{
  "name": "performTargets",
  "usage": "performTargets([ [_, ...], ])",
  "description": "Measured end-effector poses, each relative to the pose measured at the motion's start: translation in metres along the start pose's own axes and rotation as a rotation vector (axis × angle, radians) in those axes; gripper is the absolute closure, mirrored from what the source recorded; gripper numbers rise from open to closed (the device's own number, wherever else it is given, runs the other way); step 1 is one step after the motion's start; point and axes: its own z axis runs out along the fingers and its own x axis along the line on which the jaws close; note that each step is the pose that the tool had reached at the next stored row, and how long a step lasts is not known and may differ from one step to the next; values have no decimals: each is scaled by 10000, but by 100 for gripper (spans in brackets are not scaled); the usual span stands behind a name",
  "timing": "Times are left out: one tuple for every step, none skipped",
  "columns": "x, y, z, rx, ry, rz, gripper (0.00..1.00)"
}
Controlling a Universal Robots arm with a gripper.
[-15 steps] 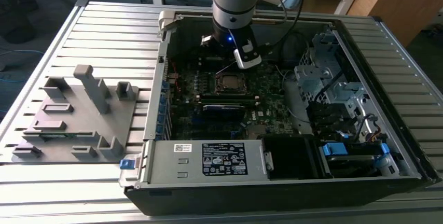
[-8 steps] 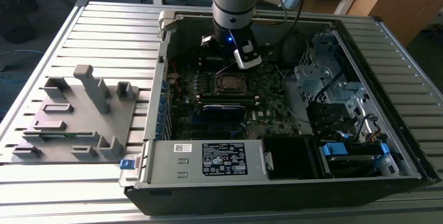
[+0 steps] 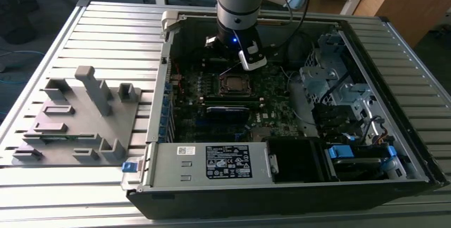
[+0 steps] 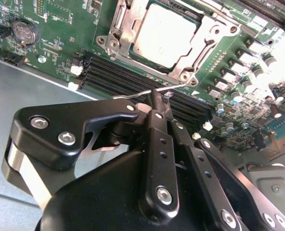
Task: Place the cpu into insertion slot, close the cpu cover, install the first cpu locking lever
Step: 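Close the cpu cover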
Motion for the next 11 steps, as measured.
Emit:
performTargets([
  [0,0,0,0,0,0,90],
  [0,0,0,0,1,0,90],
  [-1,0,1,0,0,0,90],
  [-3,0,1,-1,0,-1,90],
  [-5,0,2,0,0,0,90],
  [-7,-1,5,0,0,0,90],
  [-7,-1,5,0,0,0,90],
  [-7,-1,6,0,0,0,90],
  [-7,-1,8,-3,-1,0,90],
  [-9,-2,10,-3,-1,-1,90],
  [-12,-2,12,-1,0,-2,90],
])
